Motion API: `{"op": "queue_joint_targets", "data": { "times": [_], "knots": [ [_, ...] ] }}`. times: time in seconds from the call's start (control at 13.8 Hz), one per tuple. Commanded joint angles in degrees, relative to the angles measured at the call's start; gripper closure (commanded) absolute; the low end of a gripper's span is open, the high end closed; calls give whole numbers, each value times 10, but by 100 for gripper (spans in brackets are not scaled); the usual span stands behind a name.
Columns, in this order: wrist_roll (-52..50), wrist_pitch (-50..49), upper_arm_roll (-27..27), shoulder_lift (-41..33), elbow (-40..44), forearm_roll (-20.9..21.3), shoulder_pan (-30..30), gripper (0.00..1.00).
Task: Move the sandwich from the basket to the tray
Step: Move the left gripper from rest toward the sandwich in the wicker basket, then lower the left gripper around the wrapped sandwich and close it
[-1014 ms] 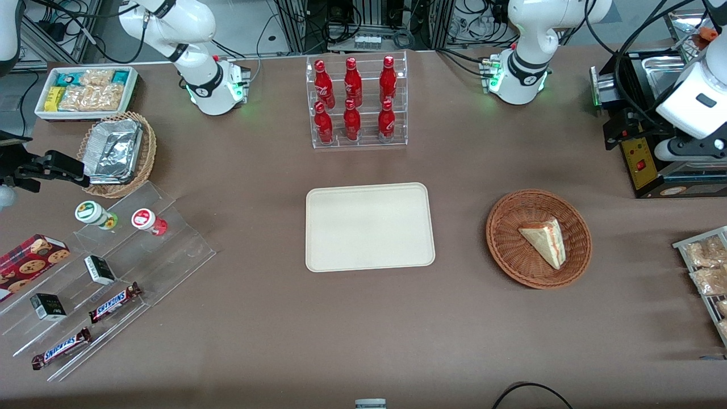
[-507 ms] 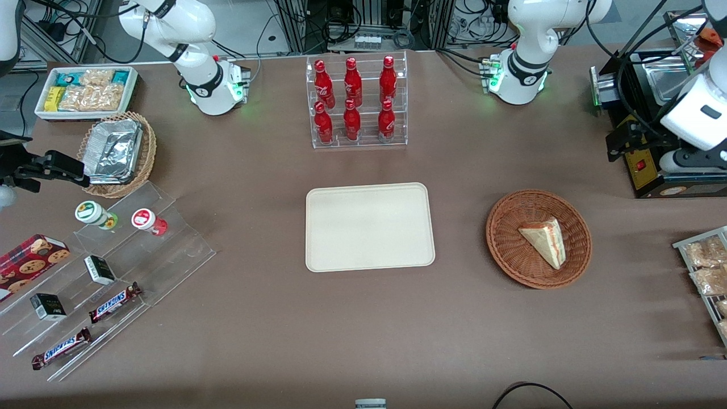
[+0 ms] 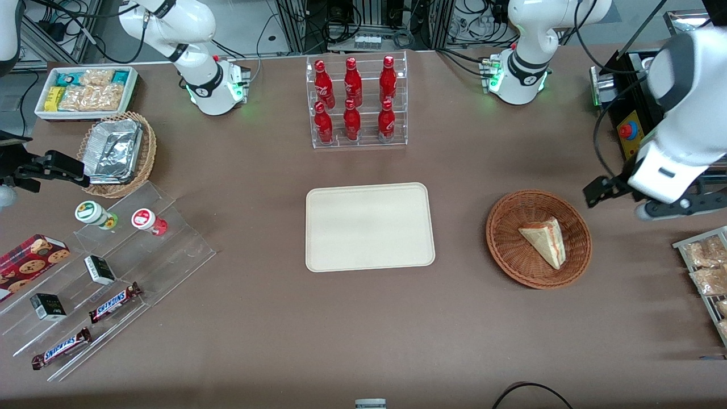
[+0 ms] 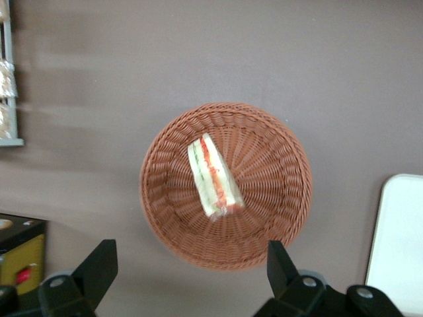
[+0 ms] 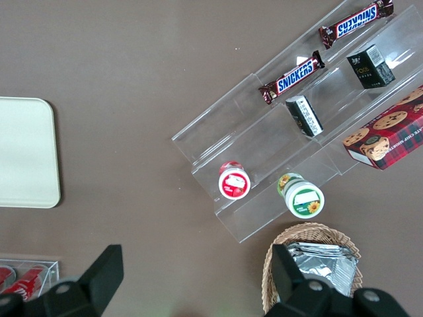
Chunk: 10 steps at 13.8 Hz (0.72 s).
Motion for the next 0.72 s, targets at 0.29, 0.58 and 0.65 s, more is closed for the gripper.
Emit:
{"op": "queue_joint_targets", "data": {
  "times": [0.29, 0.58, 0.65],
  "knots": [
    [-149, 198, -2, -14, -170, 5, 3, 0],
    [-170, 218, -2, 26, -172, 6, 3, 0],
    [-170, 229, -2, 37, -172, 6, 3, 0]
  ]
}}
